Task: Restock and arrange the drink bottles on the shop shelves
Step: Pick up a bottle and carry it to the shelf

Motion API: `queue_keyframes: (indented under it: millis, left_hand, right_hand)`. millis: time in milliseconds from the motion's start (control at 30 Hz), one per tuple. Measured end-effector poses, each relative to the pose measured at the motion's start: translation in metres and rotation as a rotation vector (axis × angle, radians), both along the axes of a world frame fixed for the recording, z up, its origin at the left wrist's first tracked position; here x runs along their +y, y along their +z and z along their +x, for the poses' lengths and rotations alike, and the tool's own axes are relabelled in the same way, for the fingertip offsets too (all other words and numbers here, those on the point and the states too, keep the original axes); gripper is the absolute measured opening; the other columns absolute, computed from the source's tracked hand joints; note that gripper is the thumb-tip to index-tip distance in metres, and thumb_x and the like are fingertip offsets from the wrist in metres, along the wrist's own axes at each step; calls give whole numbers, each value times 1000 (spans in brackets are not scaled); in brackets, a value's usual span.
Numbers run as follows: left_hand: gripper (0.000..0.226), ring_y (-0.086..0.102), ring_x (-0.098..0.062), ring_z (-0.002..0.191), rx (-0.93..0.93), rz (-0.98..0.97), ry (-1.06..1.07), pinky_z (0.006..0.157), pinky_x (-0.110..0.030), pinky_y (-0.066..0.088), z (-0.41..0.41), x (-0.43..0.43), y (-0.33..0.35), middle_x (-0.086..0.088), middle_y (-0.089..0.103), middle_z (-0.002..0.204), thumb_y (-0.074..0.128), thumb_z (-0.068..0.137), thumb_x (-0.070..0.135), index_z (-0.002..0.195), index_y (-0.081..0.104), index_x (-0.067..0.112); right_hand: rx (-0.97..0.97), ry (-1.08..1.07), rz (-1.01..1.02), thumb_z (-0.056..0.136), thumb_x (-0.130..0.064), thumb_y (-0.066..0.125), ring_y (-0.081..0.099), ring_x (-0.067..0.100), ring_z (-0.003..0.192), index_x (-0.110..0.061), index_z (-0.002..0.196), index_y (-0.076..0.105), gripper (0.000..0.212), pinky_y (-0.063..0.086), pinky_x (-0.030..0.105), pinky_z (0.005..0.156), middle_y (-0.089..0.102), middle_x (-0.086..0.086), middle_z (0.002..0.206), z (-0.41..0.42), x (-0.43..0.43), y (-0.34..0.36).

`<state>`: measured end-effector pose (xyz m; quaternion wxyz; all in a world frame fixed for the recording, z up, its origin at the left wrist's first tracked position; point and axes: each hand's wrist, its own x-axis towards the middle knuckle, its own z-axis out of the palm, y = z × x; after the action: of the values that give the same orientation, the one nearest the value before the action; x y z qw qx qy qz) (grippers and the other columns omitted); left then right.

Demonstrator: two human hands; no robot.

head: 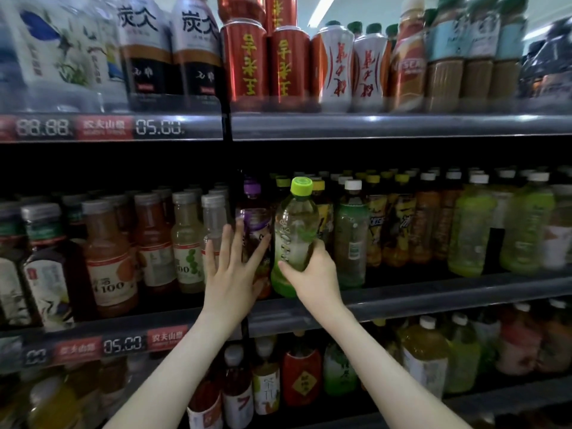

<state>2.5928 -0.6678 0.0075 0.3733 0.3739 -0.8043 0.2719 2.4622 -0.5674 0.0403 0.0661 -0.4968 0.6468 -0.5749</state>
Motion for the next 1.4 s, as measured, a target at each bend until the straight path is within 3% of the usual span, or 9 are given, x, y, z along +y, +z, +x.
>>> queue_keyframes:
  millis: [167,333,467,667,800,900,1033,1167,1400]
  left_hand:
    - [95,2,-39,144,10,26,-28,113,-58,-7,0,-1,0,-24,10,155,81,66,30,147,32,20]
    - [91,21,-42,139,44,41,-113,109,-59,11,-2,2,3,-27,15,152,80,69,32,145,34,17]
    - [90,28,-48,136,104,83,-229,109,-56,16,-3,3,3,-27,10,151,79,74,25,147,27,17]
    - [100,16,-41,142,98,52,-199,110,-59,15,-13,13,9,-25,10,155,76,71,49,151,23,22]
    - [122,7,-35,144,42,67,-119,114,-59,-5,-29,14,18,-20,17,155,79,57,61,153,14,24]
    - [129,13,-34,143,27,83,-95,111,-58,-4,-34,11,18,-16,31,152,83,49,61,152,16,22]
    - [128,15,-34,142,36,78,-103,111,-58,-4,-33,12,18,-15,34,151,83,50,59,151,15,22]
    - [126,12,-35,144,30,88,-104,111,-57,-7,-34,12,17,-16,33,151,84,52,55,152,15,21]
    - [125,16,-39,141,103,90,-126,111,-62,6,-50,23,11,-24,29,150,87,54,44,152,16,15]
  right_hand:
    - [42,-59,135,79,-37,76,58,23,112,-13,122,45,58,51,37,91,59,4,120,-1,-22,-9]
    - [204,-136,229,81,-47,70,56,27,112,-9,125,40,65,52,37,83,55,7,120,-3,-27,-6]
    - [368,-172,245,80,-51,69,41,24,125,-7,131,38,74,44,36,94,47,8,129,-9,-24,-2]
    - [645,-425,-284,93,-21,57,49,31,111,-13,134,46,44,44,47,92,54,15,123,-33,-25,30]
    - [877,-500,167,96,-31,41,10,34,145,-33,151,17,60,-6,55,113,25,16,153,-50,-33,53]
    - [925,-445,233,94,-37,41,9,31,145,-34,149,18,60,-20,53,110,26,17,149,-58,-31,56]
    - [815,-283,80,84,-34,64,13,34,138,-28,143,29,69,5,53,118,21,16,141,-60,-15,47]
    - [873,-113,-223,80,-20,75,36,40,126,-30,133,32,70,52,41,90,14,7,140,-57,13,8]
    - [1122,-253,-457,88,-18,63,39,37,126,-25,136,26,61,50,46,97,25,21,136,-61,33,-34]
